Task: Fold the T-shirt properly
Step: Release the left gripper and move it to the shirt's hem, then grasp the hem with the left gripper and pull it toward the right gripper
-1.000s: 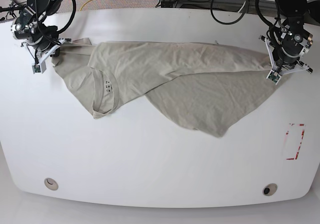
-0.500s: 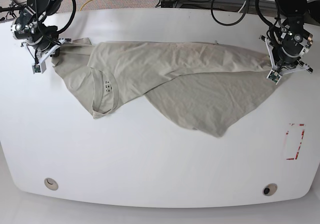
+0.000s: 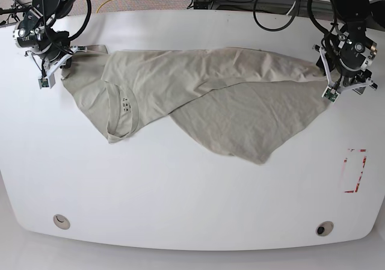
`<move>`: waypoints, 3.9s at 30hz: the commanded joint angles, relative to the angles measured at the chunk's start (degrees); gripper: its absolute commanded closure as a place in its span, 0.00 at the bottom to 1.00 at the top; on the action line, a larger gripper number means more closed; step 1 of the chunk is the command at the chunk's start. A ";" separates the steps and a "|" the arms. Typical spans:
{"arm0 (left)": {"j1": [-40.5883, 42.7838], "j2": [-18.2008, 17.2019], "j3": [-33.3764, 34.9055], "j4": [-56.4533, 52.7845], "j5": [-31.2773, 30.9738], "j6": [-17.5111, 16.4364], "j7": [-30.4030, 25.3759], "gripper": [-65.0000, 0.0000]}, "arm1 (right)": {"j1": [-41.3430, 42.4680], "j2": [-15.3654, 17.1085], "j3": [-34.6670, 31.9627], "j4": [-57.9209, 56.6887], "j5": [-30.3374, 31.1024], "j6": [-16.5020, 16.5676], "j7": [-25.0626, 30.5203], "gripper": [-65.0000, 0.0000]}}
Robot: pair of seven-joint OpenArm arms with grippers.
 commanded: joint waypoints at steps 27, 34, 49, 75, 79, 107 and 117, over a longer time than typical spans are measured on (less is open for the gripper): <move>-15.53 -4.46 -4.10 -2.40 -30.37 -5.87 7.37 0.45 | 1.34 -1.63 -0.53 1.20 0.14 -0.14 0.64 1.00; -28.54 1.87 -4.46 -16.38 -16.66 -5.87 7.28 0.45 | 2.22 -1.72 -0.44 1.02 0.05 -0.14 0.64 1.00; -44.45 8.81 -4.02 -47.06 -7.08 -5.87 -7.31 0.45 | 2.83 -1.72 -0.62 0.94 0.05 -0.14 0.64 1.00; -52.10 13.47 -2.35 -76.78 -7.08 -5.87 -26.22 0.44 | 3.89 -1.72 -0.62 0.94 0.05 -0.14 0.64 1.00; -52.01 14.09 0.64 -76.78 -7.16 -5.87 -24.63 0.45 | 3.97 -1.72 -0.35 0.85 -0.21 -0.14 0.64 1.00; -44.01 12.42 7.24 -53.92 -7.25 -4.24 -16.02 1.00 | 5.47 -1.28 -0.70 1.29 0.14 -0.14 0.55 1.00; -41.11 12.15 5.48 -32.29 -6.99 -5.65 -6.44 1.00 | 12.50 2.06 -1.14 1.02 -0.04 -0.14 0.47 1.00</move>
